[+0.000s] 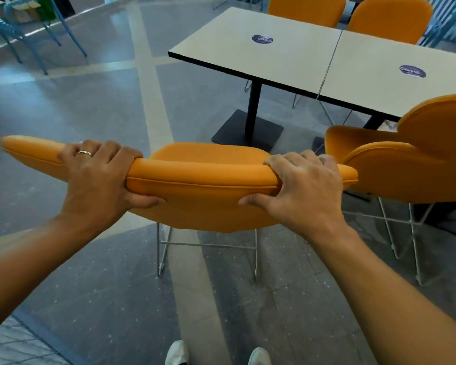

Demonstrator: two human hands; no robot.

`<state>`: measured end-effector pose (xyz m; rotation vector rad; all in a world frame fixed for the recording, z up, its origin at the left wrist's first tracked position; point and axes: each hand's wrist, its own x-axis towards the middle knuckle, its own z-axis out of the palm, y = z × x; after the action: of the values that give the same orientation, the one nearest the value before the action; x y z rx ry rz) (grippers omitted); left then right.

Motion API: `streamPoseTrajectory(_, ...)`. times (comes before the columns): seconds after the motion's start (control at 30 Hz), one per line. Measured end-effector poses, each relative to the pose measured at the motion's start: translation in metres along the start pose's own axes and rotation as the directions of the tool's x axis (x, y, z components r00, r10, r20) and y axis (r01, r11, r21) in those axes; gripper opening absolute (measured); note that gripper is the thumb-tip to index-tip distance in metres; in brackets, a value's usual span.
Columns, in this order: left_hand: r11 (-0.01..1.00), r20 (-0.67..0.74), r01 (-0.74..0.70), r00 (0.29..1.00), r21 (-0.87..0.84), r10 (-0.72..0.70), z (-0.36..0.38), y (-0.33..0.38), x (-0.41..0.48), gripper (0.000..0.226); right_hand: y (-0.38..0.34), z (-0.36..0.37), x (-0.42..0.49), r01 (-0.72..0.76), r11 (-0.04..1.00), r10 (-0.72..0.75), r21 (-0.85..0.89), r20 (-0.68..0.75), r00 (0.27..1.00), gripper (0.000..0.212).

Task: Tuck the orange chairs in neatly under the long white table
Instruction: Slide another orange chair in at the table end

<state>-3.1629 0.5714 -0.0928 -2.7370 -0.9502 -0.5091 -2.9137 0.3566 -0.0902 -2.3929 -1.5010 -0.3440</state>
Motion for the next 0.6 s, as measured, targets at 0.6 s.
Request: streamPoseTrajectory(0.6, 0.998, -0.007, -0.056, 0.998, -0.023, 0.056, 0.026, -0.022, 0.062, 0.084, 0.0, 0.02, 0.047, -0.085, 0.996, 0.084, -0.01, -0.046, 0.995, 0.081)
